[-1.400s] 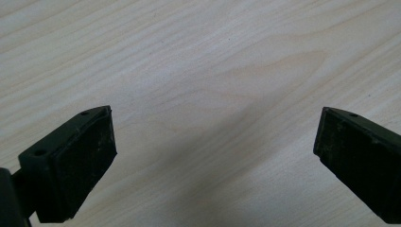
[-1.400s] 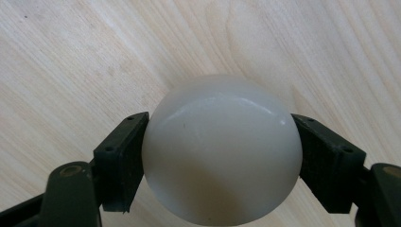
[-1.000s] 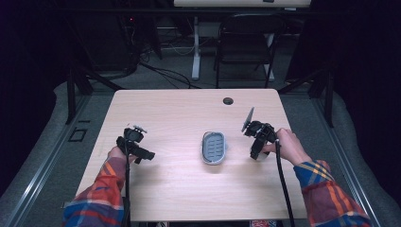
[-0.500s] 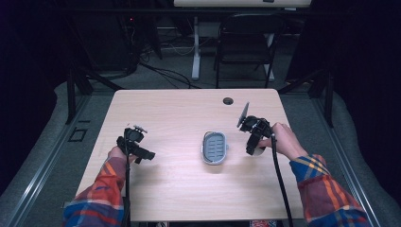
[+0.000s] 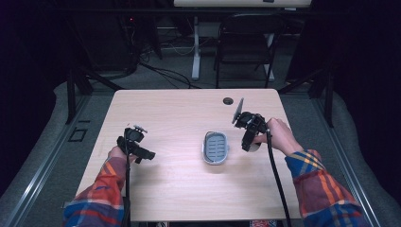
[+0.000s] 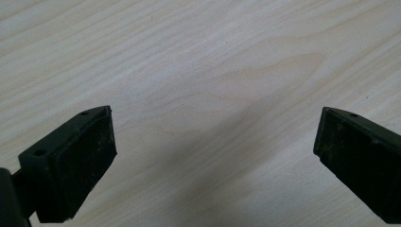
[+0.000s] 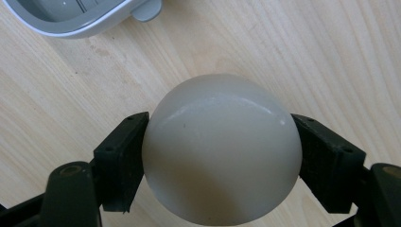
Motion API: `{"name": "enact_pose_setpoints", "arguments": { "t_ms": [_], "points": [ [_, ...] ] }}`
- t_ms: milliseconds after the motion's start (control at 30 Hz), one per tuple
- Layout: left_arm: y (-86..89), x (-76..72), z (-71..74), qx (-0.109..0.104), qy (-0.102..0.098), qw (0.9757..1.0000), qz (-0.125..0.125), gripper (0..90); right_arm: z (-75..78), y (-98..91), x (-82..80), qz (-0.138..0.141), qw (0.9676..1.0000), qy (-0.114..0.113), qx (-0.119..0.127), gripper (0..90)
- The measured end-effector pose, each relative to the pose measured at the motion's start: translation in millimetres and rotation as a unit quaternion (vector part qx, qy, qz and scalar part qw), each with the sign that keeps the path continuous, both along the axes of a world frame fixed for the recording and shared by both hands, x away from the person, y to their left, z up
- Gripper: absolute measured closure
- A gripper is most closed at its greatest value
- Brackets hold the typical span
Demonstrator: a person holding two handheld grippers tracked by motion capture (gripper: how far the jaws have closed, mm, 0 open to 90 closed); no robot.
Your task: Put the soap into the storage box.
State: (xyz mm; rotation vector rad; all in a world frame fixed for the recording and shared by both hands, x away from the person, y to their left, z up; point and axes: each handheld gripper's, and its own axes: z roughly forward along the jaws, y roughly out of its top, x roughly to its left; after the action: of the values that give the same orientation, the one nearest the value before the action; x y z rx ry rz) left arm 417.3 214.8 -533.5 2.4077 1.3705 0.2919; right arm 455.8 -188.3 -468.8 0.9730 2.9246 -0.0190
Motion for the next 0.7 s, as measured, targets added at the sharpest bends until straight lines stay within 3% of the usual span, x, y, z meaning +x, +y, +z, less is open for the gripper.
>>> {"name": "enact_pose_setpoints", "arguments": {
  "t_ms": [700],
  "points": [
    [-1.9,0.9,-0.5,0.002,0.002,1.0,-0.004,0.1,14.6,15.4,4.4,0.016,0.9998,-0.002,-0.007,24.1]
  ]
}}
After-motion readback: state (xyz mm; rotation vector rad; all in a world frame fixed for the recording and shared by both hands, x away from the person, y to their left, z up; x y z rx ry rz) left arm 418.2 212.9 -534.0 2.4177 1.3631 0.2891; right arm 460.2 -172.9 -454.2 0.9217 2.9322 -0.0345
